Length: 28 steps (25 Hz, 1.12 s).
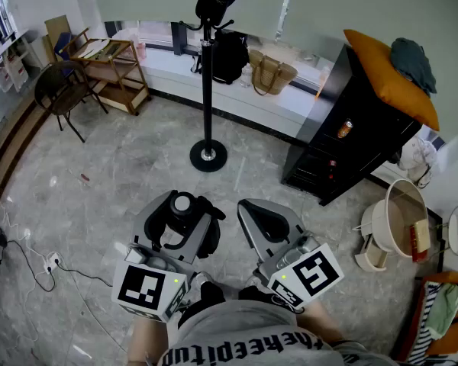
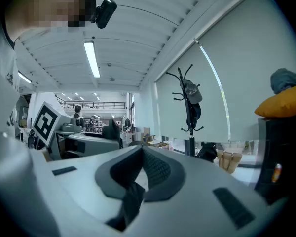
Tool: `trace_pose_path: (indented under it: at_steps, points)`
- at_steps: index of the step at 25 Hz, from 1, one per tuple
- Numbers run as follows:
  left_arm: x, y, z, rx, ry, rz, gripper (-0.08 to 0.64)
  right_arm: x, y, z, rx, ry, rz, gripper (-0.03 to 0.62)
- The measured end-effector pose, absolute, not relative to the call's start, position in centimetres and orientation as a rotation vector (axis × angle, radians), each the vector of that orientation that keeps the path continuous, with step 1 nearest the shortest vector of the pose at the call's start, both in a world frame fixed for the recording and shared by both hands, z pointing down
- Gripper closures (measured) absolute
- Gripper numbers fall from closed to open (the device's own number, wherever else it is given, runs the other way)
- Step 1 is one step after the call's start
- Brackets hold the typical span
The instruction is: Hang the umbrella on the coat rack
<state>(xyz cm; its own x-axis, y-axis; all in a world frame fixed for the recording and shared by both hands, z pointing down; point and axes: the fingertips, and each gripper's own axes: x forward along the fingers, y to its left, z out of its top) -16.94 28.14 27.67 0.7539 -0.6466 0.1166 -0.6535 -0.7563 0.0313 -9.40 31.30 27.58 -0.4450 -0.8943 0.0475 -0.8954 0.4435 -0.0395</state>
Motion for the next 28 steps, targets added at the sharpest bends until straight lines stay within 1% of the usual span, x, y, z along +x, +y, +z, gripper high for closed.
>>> trace_pose_path:
  at_steps: [17,28]
  points:
    - [-20.0,24.4,28.6,2.915,-1.001,0.155,0.31,-13.1,28.0,28.4,1.709,-2.625,0.098,0.581]
    - [-18.2,21.5,29.2,2.884,-0.995,0.155,0.31,-10.2,25.0,29.2,1.77,-2.571,0.075,0.581]
